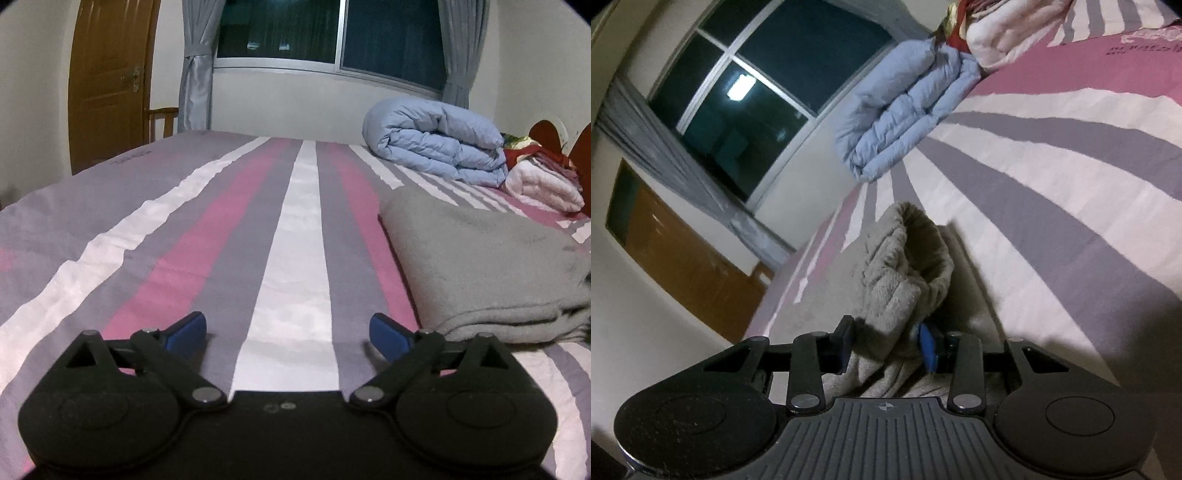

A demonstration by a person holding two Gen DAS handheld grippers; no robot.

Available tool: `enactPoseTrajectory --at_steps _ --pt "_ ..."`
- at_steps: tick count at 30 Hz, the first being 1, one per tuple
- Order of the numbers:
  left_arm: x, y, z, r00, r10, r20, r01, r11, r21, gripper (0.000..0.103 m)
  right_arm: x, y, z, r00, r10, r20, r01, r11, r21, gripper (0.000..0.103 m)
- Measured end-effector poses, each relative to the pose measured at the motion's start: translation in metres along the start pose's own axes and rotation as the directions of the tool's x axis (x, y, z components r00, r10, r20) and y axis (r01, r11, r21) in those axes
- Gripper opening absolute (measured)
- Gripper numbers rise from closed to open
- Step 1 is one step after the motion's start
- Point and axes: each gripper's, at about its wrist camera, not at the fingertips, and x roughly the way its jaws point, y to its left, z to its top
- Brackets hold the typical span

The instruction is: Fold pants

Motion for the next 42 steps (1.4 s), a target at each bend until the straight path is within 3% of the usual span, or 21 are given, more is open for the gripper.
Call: enactPoseTrajectory --at_steps 2,3,6,12,21,28,30,38,41,42 --pt "0.001 0.001 0.0 1.0 0.005 -0.003 -0.005 1.0 -0.002 0.089 0.009 -0.009 0.001 0.998 -0.002 -0.055 0.004 0.999 0.042 0.044" --pt "0.001 0.001 0.001 1.0 0.004 -0.001 -0.004 1.0 -0.011 0.089 0.004 -0.01 0.004 0.999 0.011 -0.038 -0.008 0.998 0.062 0.048" --pt "-0.003 -0.002 0.003 1.0 -0.002 0.013 0.002 1.0 -0.007 0.09 -0.029 -0.005 0.008 0.997 -0.004 0.078 0.002 1.0 0.024 0.077" --pt "-0.007 -0.002 0.003 0.999 -0.019 0.03 0.019 1.0 -0.003 0.091 -0.056 -0.002 0.008 0.995 0.014 0.098 -0.01 0.999 -0.049 0.077" --pt "-0.005 0.001 0.004 0.999 -0.032 0.029 0.032 0.999 -0.014 0.091 -0.041 -0.001 0.0 0.998 -0.01 0.059 0.012 0.999 -0.042 0.077" --pt "0.002 -0.002 0.006 0.999 -0.045 0.016 0.045 0.999 0.006 0.092 -0.034 0.002 -0.003 0.997 0.052 0.055 -0.05 0.998 -0.044 0.077" --pt "0.004 -0.002 0.006 0.999 -0.04 0.013 0.04 0.999 0.004 0.092 -0.03 0.003 -0.003 0.993 0.108 0.038 -0.106 0.994 -0.032 0.077" --pt "0.005 0.005 0.004 1.0 -0.03 -0.002 0.03 0.999 -0.024 0.092 -0.006 -0.003 -0.002 0.985 0.175 -0.008 -0.174 0.982 0.075 0.077" --pt "0.007 0.006 0.003 1.0 -0.026 -0.011 0.026 0.999 -0.03 0.092 0.003 -0.009 0.004 0.987 0.162 -0.009 -0.16 0.978 0.135 0.075" --pt "0.008 0.006 0.003 1.0 -0.024 -0.015 0.024 0.999 -0.027 0.092 0.006 -0.01 0.005 0.989 0.146 -0.019 -0.142 0.981 0.136 0.069"
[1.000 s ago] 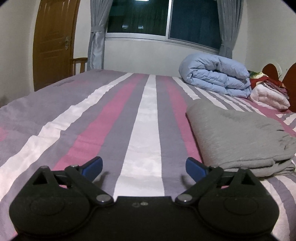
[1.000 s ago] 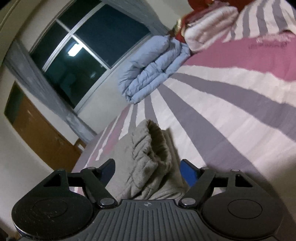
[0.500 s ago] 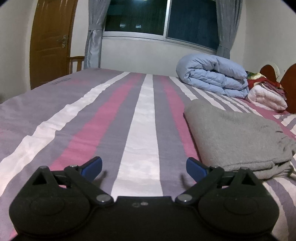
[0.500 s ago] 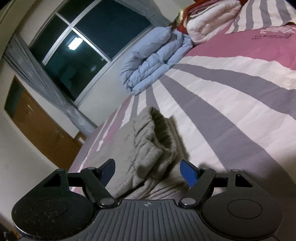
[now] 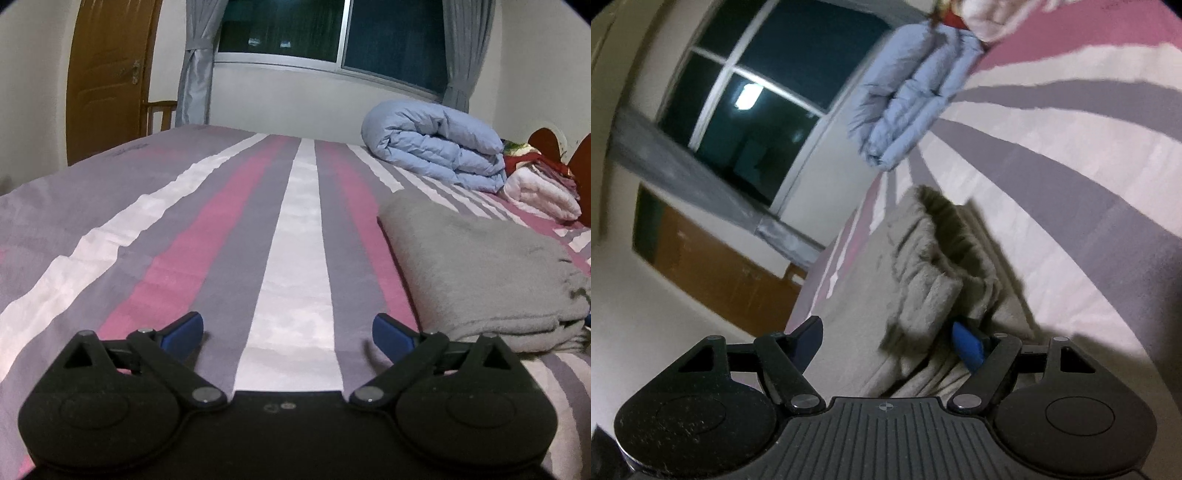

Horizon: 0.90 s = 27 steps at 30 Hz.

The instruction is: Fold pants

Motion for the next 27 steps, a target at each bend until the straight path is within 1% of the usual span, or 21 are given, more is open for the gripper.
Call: enactPoseTrajectory --at_steps 1,2,4,5,6,8,9,10,11,12,13,16,21,24,27 --pt "0.0 0.0 0.0 1.0 0.0 -0.003 0.0 1.0 0.004 0.092 0.001 0.001 0.001 1.0 -0.018 -0.005 0.018 1.0 -0.007 0.063" --pt "0.001 -0.001 0.0 1.0 -0.001 -0.004 0.001 1.0 0.007 0.092 0.001 0.0 0.003 1.0 -0.023 -0.007 0.023 1.0 -0.015 0.061" --pt "0.002 -0.003 0.0 1.0 -0.001 -0.007 0.001 1.0 0.016 0.092 -0.002 -0.001 0.003 0.999 -0.036 -0.001 0.036 0.999 -0.01 0.044" --pt "0.003 -0.004 -0.001 1.0 -0.001 -0.009 0.001 1.0 0.021 0.092 -0.002 -0.005 0.005 0.999 -0.043 -0.005 0.043 0.999 0.004 0.041" --pt "0.003 -0.005 -0.001 1.0 -0.002 -0.01 0.002 1.0 0.026 0.092 -0.003 -0.008 0.006 0.999 -0.038 -0.014 0.038 0.999 0.022 0.041" --pt "0.004 -0.007 -0.002 1.0 0.0 -0.012 0.001 0.999 0.037 0.092 -0.008 -0.009 0.008 1.0 -0.024 -0.02 0.025 0.999 0.042 0.041" --pt "0.004 -0.007 -0.002 1.0 0.001 -0.012 0.0 0.999 0.037 0.092 -0.016 -0.01 0.008 1.0 -0.006 0.008 0.005 0.998 0.064 0.041" --pt "0.004 -0.007 -0.002 1.0 -0.001 -0.011 0.001 0.999 0.034 0.092 -0.023 -0.011 0.008 1.0 -0.005 0.029 0.003 0.997 0.079 0.042" --pt "0.004 -0.007 -0.002 1.0 -0.001 -0.01 0.001 1.0 0.031 0.092 -0.031 -0.011 0.007 0.999 -0.012 0.048 0.008 0.996 0.085 0.045" --pt "0.004 -0.008 -0.002 1.0 0.0 -0.007 0.0 1.0 0.031 0.092 -0.037 -0.012 0.005 0.998 -0.015 0.058 0.01 0.997 0.081 0.063" --pt "0.004 -0.008 -0.002 1.0 -0.001 -0.004 0.001 0.999 0.032 0.092 -0.039 -0.011 0.005 0.998 -0.016 0.059 0.011 0.997 0.08 0.071" --pt "0.004 -0.01 -0.002 1.0 -0.006 -0.002 0.006 0.999 0.042 0.092 -0.035 -0.009 0.007 0.999 -0.015 0.043 0.013 0.998 0.066 0.07" --pt "0.005 -0.009 -0.004 1.0 -0.008 -0.018 0.009 0.999 0.047 0.093 -0.019 -0.014 0.006 1.0 -0.018 0.014 0.017 0.995 0.094 0.07" --pt "0.005 -0.008 -0.004 1.0 -0.008 -0.022 0.009 0.999 0.046 0.093 0.001 -0.013 0.008 0.999 -0.042 -0.024 0.043 0.996 0.075 0.07" --pt "0.006 -0.008 -0.004 1.0 -0.009 -0.023 0.01 0.999 0.053 0.093 0.016 -0.011 0.008 0.998 -0.039 -0.039 0.04 0.998 0.038 0.07"
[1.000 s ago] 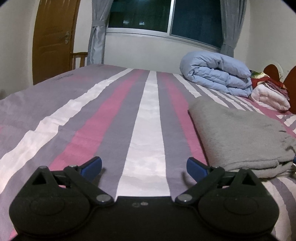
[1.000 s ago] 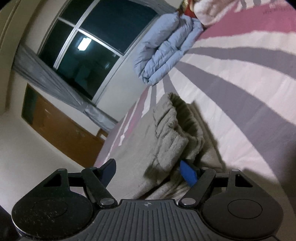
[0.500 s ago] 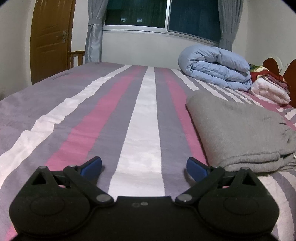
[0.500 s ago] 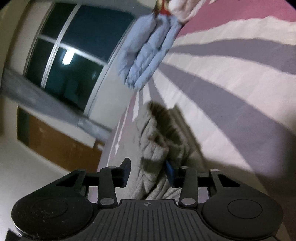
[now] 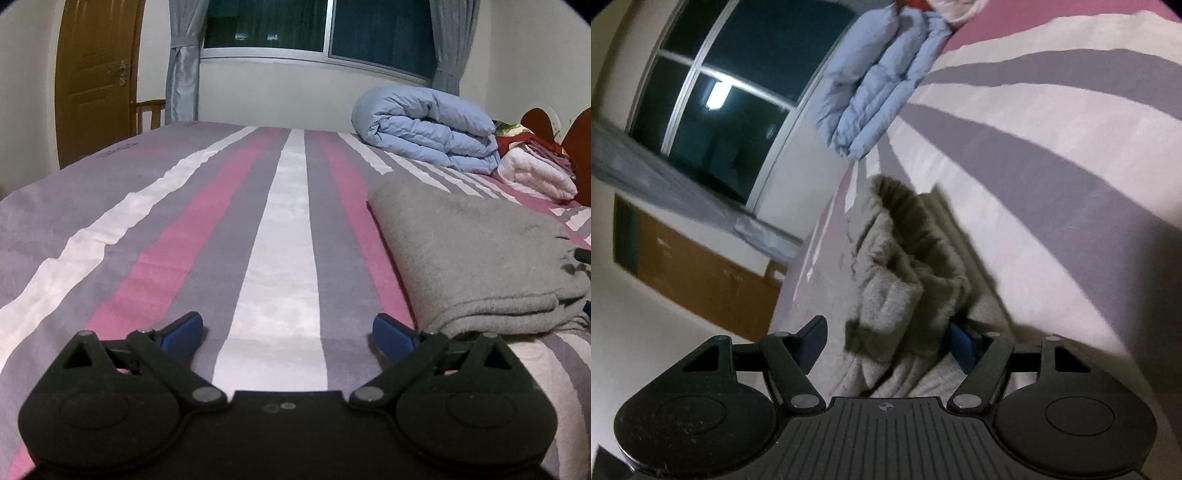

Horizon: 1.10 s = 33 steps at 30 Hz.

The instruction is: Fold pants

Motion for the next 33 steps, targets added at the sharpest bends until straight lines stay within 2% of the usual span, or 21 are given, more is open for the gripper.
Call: enactPoseTrajectory --at_steps 2,3,4,6,9,11,12,13,14,16,18,21,24,27,29,31,33 --pt "0.001 0.0 -0.001 1.0 0.0 -0.005 0.0 1.0 0.002 0.093 0.004 0.002 0.0 1.0 -0.008 0.004 0.008 1.0 -0.025 0.07" --pt "0.001 0.0 -0.001 1.0 0.001 -0.007 -0.001 1.0 0.002 0.093 0.003 0.003 -0.001 1.0 -0.012 0.007 0.012 0.999 -0.038 0.054" --pt "0.001 0.0 -0.002 1.0 0.001 -0.007 -0.001 1.0 0.003 0.093 0.002 0.004 -0.002 1.0 -0.019 0.003 0.019 0.998 -0.056 0.045" --pt "0.001 -0.001 -0.002 1.0 0.002 -0.007 -0.002 1.0 0.006 0.093 -0.004 0.006 -0.002 0.999 0.028 0.022 -0.027 0.998 -0.05 0.043" --pt "0.001 -0.002 -0.002 1.0 0.001 -0.009 -0.001 1.0 0.009 0.093 -0.02 0.02 -0.003 0.988 0.134 0.072 -0.128 0.988 -0.084 0.043" --pt "0.0 -0.002 -0.002 1.0 0.001 -0.012 -0.001 1.0 0.012 0.093 -0.026 0.021 -0.007 0.985 0.151 0.088 -0.142 0.984 -0.105 0.043" --pt "0.0 -0.002 -0.002 1.0 0.001 -0.012 -0.001 1.0 0.011 0.093 -0.024 0.018 -0.009 0.99 0.116 0.085 -0.107 0.989 -0.105 0.043" --pt "0.001 -0.002 -0.002 1.0 0.002 -0.013 -0.002 1.0 0.01 0.093 -0.016 0.011 -0.01 0.998 0.023 0.065 -0.017 0.996 -0.085 0.043" --pt "0.001 -0.002 -0.001 1.0 0.003 -0.012 -0.003 1.0 0.009 0.093 -0.006 -0.001 -0.011 0.997 -0.078 0.021 0.079 0.995 -0.057 0.041" --pt "0.001 -0.002 -0.001 1.0 0.006 -0.01 -0.006 1.0 0.002 0.093 -0.005 -0.01 -0.01 0.997 -0.074 0.03 0.074 0.997 -0.011 0.04" --pt "-0.001 -0.001 -0.001 1.0 0.006 -0.008 -0.006 1.0 -0.001 0.093 -0.009 -0.002 -0.011 0.996 -0.073 0.044 0.075 0.996 -0.047 0.041" --pt "-0.003 0.001 0.0 1.0 0.003 0.006 -0.003 1.0 -0.008 0.093 -0.016 -0.006 -0.013 0.997 -0.054 0.051 0.055 0.998 -0.02 0.041" --pt "-0.004 0.0 0.001 1.0 -0.001 0.012 0.001 1.0 -0.013 0.093 -0.016 -0.004 -0.014 0.997 -0.059 0.048 0.062 0.997 -0.045 0.041" --pt "-0.009 -0.003 0.002 0.999 -0.021 0.038 0.021 1.0 -0.007 0.093 -0.02 -0.006 -0.011 0.999 -0.039 0.033 0.04 0.999 -0.009 0.046" --pt "-0.009 -0.006 0.003 0.999 -0.03 0.036 0.03 1.0 -0.002 0.093 -0.027 0.0 -0.008 0.998 -0.041 0.04 0.042 0.999 -0.027 0.05" --pt "-0.009 -0.006 0.005 0.998 -0.045 0.041 0.046 0.999 -0.009 0.093 -0.038 0.009 -0.004 0.997 -0.041 0.063 0.045 0.997 -0.065 0.051" --pt "-0.008 -0.004 0.009 0.997 -0.054 0.05 0.055 0.998 -0.019 0.093 -0.057 0.016 0.0 0.987 -0.079 0.143 0.096 0.989 -0.115 0.051"
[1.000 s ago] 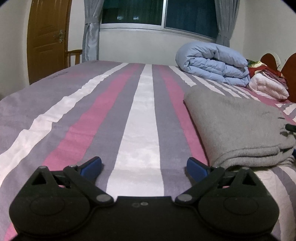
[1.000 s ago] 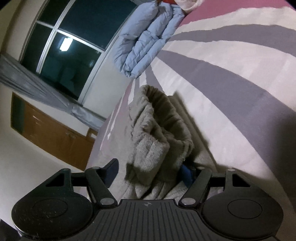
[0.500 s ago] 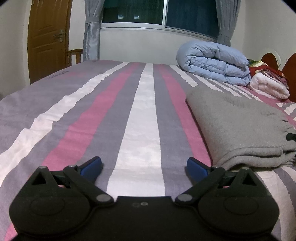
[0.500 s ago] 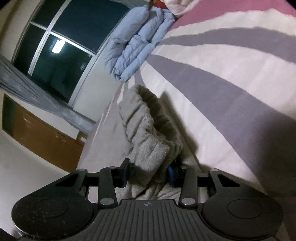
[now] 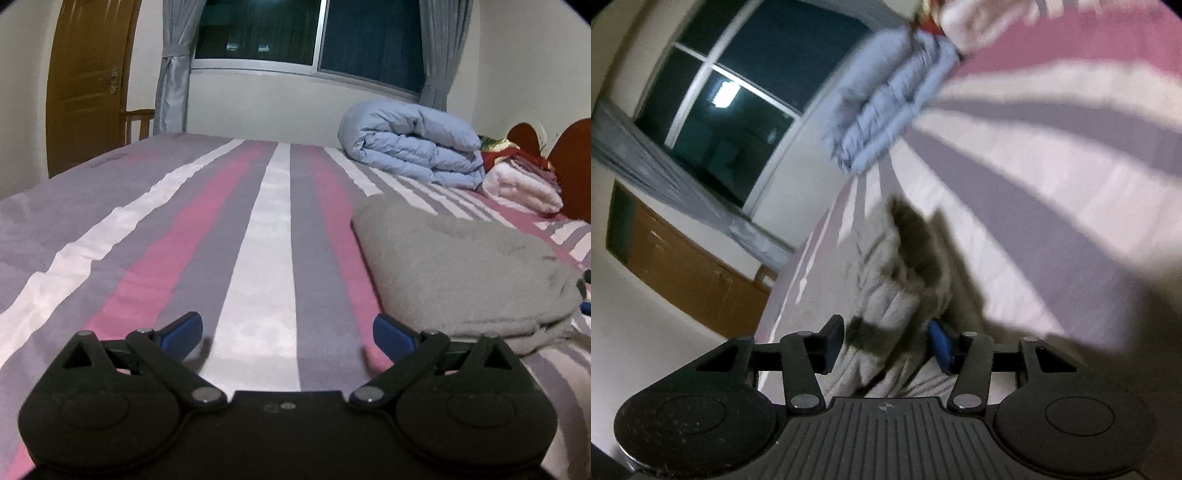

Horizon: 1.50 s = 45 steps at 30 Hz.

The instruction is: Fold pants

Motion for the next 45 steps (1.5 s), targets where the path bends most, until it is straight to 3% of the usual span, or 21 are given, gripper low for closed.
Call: enactPoseTrajectory --at_steps 3,5,7,10,12,13,15,16,18,21,25,31,37,45 --pt "0.008 0.0 0.009 1.0 -0.019 0.005 0.02 0.999 -0.032 0.094 -0.016 0.016 0.01 0.989 -0.077 0.126 0.087 0.993 -0.08 0.058" --pt "0.019 -0.006 0.017 1.0 -0.027 0.003 0.027 0.999 -0.024 0.094 -0.004 0.034 0.013 0.993 -0.049 0.11 0.066 0.986 -0.153 0.059" --pt "0.028 -0.016 0.025 0.999 -0.044 0.008 0.044 0.999 -0.005 0.094 0.016 0.058 0.012 0.995 -0.067 0.069 0.084 0.955 -0.285 0.059" --pt "0.042 -0.031 0.033 0.997 -0.079 0.003 0.079 0.997 0.023 0.094 0.048 0.087 0.003 0.995 -0.097 0.037 0.103 0.883 -0.459 0.059" --pt "0.05 -0.04 0.033 0.996 -0.093 -0.006 0.093 0.995 0.046 0.094 0.074 0.096 -0.009 0.986 -0.166 0.02 0.15 0.822 -0.549 0.06" --pt "0.056 -0.044 0.032 0.995 -0.095 -0.019 0.096 0.994 0.06 0.094 0.084 0.095 -0.013 0.979 -0.203 0.009 0.169 0.794 -0.584 0.06" --pt "0.073 -0.049 0.025 0.995 -0.059 -0.081 0.068 0.991 0.111 0.097 0.101 0.08 -0.021 0.944 -0.329 0.024 0.271 0.731 -0.626 0.062" --pt "0.078 -0.049 0.021 0.994 -0.054 -0.096 0.065 0.991 0.117 0.097 0.105 0.064 -0.016 0.937 -0.349 -0.009 0.279 0.766 -0.579 0.08" --pt "0.08 -0.043 0.019 0.991 -0.081 -0.108 0.09 0.993 0.076 0.097 0.104 0.032 -0.004 0.941 -0.329 -0.078 0.265 0.862 -0.433 0.094" --pt "0.067 -0.041 0.021 0.995 -0.073 -0.074 0.079 0.993 0.089 0.096 0.08 0.022 0.001 0.976 -0.209 -0.066 0.173 0.921 -0.348 0.094" --pt "0.051 -0.037 0.019 0.995 -0.072 -0.072 0.078 0.994 0.081 0.096 0.055 0.002 0.01 0.991 -0.112 -0.068 0.096 0.974 -0.204 0.094" --pt "0.033 -0.036 0.016 0.996 -0.053 -0.071 0.058 0.995 0.075 0.096 0.032 -0.01 0.02 0.994 -0.07 -0.087 0.063 0.995 -0.083 0.094" --pt "0.025 -0.036 0.017 0.996 -0.051 -0.068 0.056 0.995 0.077 0.096 0.01 -0.009 0.025 0.994 0.005 -0.113 -0.012 0.998 -0.058 0.094" --pt "0.033 -0.031 0.019 0.997 -0.042 -0.067 0.047 0.996 0.077 0.096 0.011 -0.01 0.017 0.992 0.027 -0.12 -0.031 0.999 -0.032 0.094"
